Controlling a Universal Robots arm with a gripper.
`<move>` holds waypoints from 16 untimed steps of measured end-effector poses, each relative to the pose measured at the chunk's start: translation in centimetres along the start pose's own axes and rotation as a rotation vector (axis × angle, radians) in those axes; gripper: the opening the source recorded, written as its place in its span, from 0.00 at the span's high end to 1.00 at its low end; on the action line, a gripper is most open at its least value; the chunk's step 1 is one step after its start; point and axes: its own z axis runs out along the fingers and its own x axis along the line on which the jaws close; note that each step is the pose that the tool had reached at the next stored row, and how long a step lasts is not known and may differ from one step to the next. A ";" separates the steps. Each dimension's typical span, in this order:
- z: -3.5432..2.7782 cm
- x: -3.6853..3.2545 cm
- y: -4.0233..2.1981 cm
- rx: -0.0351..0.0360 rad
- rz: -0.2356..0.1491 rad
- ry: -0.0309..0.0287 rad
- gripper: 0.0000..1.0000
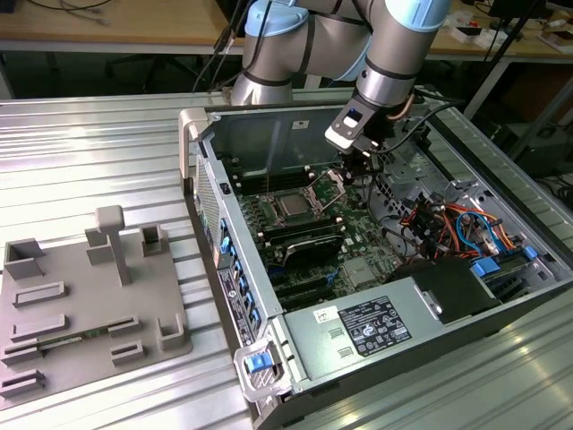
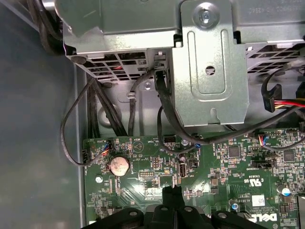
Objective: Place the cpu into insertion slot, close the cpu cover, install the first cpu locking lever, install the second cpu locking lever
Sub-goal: 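Close the cpu cover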
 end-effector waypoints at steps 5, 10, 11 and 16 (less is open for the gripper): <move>-0.04 -0.02 -0.50 0.0000 0.000 0.0011 0.89; -0.09 -0.05 -0.97 0.0001 0.000 0.0018 0.89; -0.09 -0.06 -1.03 0.0001 0.000 0.0019 0.89; -0.11 -0.08 -1.37 0.0001 0.000 0.0018 0.89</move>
